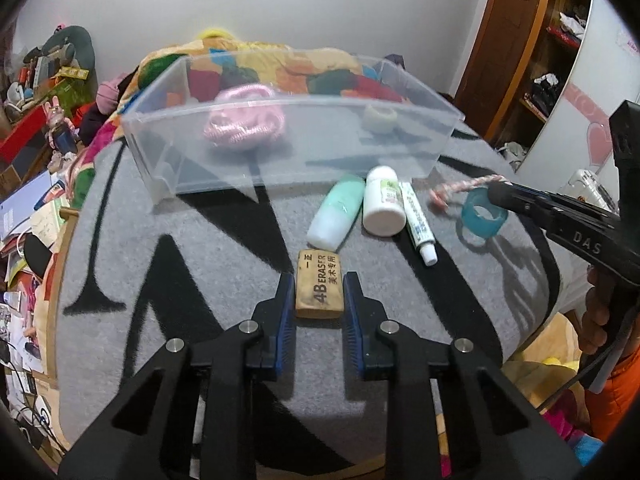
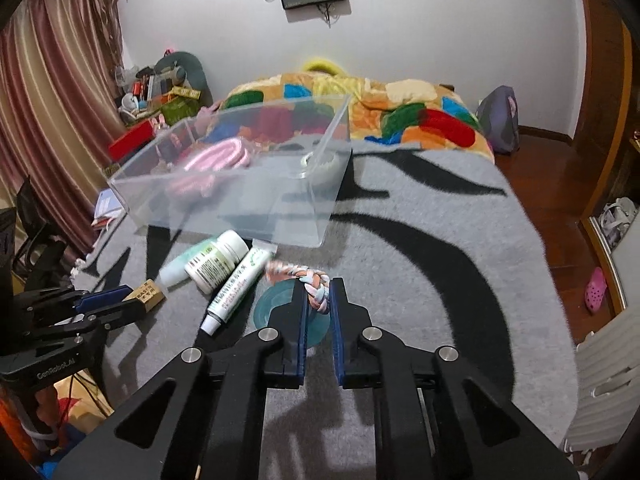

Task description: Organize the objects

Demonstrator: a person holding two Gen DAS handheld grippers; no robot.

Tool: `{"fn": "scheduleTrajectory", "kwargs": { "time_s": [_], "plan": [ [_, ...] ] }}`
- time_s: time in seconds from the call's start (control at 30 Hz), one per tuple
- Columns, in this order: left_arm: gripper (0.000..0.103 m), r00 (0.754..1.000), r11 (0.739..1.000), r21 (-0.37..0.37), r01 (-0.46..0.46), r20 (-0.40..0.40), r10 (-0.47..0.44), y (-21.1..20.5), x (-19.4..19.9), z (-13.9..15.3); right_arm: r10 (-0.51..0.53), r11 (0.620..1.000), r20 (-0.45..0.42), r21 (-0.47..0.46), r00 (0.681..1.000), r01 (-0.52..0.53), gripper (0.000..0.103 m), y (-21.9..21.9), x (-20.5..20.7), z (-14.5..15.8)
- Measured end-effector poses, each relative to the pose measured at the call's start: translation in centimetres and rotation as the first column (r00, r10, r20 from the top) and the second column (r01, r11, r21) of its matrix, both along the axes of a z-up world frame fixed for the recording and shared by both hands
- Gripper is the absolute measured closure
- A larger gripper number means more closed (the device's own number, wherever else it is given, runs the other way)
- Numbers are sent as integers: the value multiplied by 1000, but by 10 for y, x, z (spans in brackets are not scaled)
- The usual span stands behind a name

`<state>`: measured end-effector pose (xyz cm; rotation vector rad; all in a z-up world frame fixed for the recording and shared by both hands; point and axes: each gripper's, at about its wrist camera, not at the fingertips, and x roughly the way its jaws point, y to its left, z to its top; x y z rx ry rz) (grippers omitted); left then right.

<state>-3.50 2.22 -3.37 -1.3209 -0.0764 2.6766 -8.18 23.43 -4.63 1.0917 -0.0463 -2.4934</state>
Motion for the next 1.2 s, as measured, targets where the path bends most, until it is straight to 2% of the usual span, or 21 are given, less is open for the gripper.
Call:
{"fn": "scheduleTrajectory", "kwargs": {
  "time_s": [0.2, 0.47, 0.73, 0.93, 1.2],
  "plan": [
    [79, 999, 1000, 3, -16, -32, 16, -8, -1, 13, 35, 999, -26, -22, 999, -36, 94, -4, 5, 15],
    [79, 999, 999, 27, -34, -33, 35, -24, -3, 21, 71, 997, 74, 36, 995, -74, 93, -15, 14, -19],
    [79, 998, 999, 32, -38, -53, 40, -26, -16, 33, 69, 997, 66, 30, 995, -72, 93, 0, 21, -12],
    [79, 996, 1000, -3, -24, -91, 24, -18, -25, 49, 62, 998, 40, 12, 997, -63, 93, 2, 18, -8],
    [79, 984, 999, -26, -26, -175, 21, -17, -38, 79, 78, 996, -70, -30, 995, -80, 94, -5, 3, 32]
  ]
}}
